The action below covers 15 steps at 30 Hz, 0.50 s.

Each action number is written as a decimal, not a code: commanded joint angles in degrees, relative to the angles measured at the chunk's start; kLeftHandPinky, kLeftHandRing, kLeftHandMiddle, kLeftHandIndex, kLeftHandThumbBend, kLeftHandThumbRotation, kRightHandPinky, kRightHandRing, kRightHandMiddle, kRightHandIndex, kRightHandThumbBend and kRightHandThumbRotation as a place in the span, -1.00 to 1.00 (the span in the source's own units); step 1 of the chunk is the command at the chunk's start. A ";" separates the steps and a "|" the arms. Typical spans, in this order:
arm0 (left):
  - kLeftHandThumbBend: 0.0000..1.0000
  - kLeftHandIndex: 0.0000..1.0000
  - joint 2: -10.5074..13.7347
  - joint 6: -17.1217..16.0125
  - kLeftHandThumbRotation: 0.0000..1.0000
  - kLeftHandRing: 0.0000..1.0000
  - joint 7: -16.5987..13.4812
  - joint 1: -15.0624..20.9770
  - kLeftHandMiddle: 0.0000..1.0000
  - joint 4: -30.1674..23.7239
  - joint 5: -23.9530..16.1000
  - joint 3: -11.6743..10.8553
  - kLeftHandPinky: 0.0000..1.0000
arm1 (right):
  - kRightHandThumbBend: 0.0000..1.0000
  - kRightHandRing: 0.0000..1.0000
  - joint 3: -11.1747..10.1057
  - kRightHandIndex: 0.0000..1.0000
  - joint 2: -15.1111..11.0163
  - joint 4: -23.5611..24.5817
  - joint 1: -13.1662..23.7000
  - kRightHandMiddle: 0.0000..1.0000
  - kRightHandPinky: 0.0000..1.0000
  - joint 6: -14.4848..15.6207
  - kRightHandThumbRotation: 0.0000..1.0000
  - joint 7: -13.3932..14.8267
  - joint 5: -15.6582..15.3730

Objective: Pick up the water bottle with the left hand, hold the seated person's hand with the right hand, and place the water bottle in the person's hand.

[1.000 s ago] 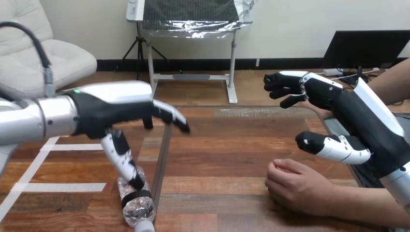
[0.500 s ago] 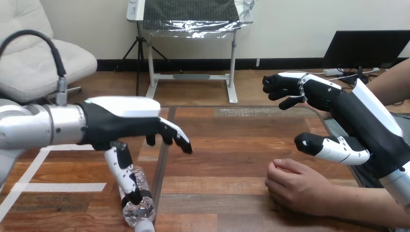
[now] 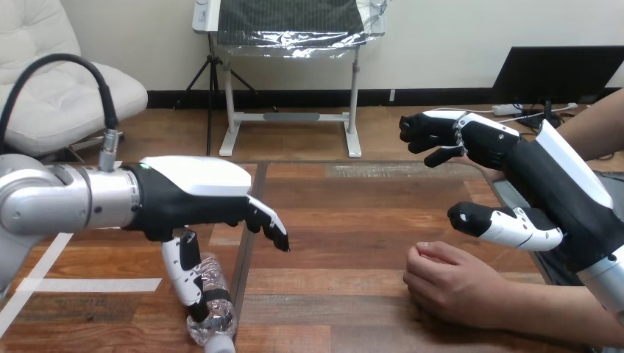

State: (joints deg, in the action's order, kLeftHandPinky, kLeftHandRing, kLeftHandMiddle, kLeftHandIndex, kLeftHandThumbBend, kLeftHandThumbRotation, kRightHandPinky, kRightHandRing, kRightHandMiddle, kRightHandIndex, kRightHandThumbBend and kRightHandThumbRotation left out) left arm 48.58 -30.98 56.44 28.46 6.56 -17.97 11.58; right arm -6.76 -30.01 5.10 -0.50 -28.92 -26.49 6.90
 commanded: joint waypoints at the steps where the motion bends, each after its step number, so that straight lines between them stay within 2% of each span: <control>1: 1.00 0.62 0.72 -1.15 -0.93 0.67 -1.58 1.80 0.70 -1.46 -1.54 0.59 0.56 | 0.85 0.54 -1.43 0.59 -0.21 -0.19 2.52 0.58 0.38 -0.97 0.65 -0.19 1.20; 6: 1.00 0.65 0.94 -1.09 -0.92 0.68 -1.47 1.31 0.72 -2.45 -3.77 1.08 0.58 | 0.84 0.54 -1.59 0.60 -0.20 -0.68 2.62 0.58 0.40 -1.24 0.65 -0.32 1.40; 15: 1.00 0.67 1.16 -3.63 -0.91 0.67 -3.98 0.03 0.73 -3.65 -8.87 1.51 0.58 | 0.83 0.55 -1.91 0.60 -0.36 -1.18 2.87 0.58 0.42 -1.21 0.64 -0.81 1.78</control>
State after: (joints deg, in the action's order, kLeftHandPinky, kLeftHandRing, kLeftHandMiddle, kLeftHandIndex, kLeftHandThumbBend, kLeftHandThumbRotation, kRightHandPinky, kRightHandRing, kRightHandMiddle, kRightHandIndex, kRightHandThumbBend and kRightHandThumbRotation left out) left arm 48.60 -33.69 54.79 27.85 4.91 -24.81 12.65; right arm -6.97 -30.02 4.15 -0.50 -29.12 -27.27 7.36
